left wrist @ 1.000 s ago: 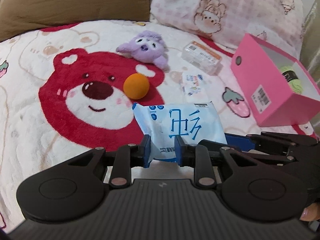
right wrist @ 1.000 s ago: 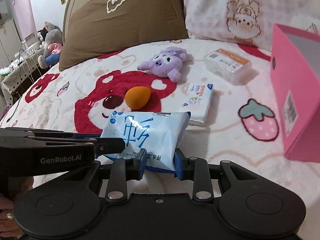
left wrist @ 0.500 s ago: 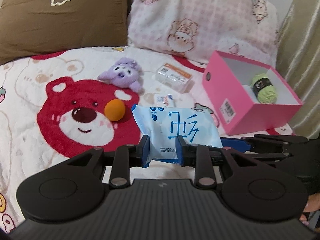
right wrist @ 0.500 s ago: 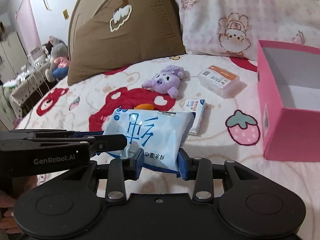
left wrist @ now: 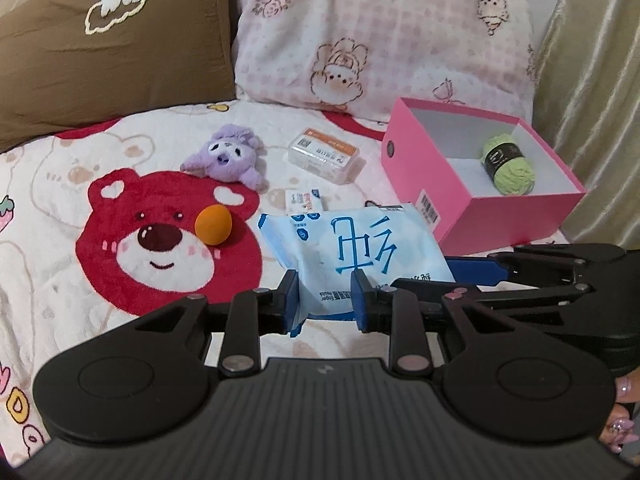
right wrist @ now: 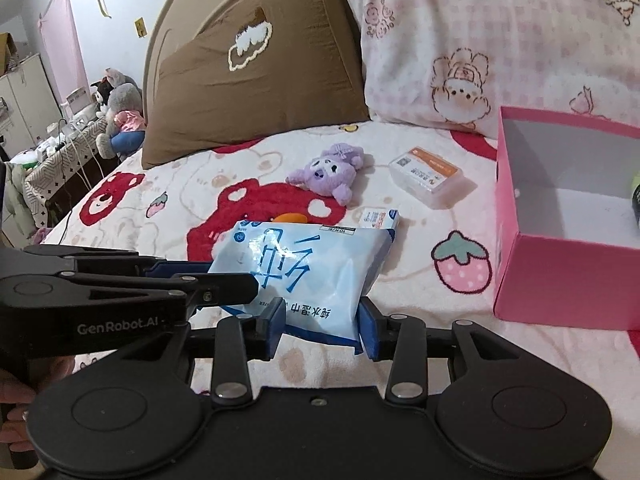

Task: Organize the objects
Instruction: 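Lift the wet-wipe pack with the left gripper toward the pink box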

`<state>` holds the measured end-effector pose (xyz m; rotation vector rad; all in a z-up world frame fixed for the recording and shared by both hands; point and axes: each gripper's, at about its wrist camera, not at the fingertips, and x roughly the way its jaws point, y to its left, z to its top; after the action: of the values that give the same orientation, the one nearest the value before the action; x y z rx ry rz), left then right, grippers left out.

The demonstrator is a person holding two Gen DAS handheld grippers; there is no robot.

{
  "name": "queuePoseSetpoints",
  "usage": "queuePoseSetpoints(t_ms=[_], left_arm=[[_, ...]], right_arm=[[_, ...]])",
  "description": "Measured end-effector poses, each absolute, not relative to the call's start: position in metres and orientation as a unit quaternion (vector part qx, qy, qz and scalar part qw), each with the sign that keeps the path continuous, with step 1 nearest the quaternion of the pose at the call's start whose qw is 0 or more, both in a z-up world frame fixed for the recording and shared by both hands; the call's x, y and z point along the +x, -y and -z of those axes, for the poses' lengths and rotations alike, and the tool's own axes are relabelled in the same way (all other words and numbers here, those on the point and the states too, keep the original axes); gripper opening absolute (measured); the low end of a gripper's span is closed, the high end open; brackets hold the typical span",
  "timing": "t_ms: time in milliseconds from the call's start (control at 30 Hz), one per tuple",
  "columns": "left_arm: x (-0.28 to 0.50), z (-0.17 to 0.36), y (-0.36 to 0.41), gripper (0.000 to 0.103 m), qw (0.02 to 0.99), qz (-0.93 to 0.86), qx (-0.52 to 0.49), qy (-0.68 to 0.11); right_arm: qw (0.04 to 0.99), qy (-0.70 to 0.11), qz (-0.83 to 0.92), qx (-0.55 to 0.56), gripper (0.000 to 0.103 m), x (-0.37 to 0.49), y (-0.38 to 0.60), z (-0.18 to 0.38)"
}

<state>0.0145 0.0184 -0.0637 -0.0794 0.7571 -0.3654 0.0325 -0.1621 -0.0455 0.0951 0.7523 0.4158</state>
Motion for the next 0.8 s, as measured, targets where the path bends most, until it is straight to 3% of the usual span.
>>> queuePoseSetpoints(t_ms=[800], left_arm=[[-0.003, -0.003, 0.044, 0.025, 0.903, 0.253, -0.022, -0.345]], right_arm=[[0.927, -0.330, -0.175, -0.001, 0.054, 0.009, 0.216, -0.020]])
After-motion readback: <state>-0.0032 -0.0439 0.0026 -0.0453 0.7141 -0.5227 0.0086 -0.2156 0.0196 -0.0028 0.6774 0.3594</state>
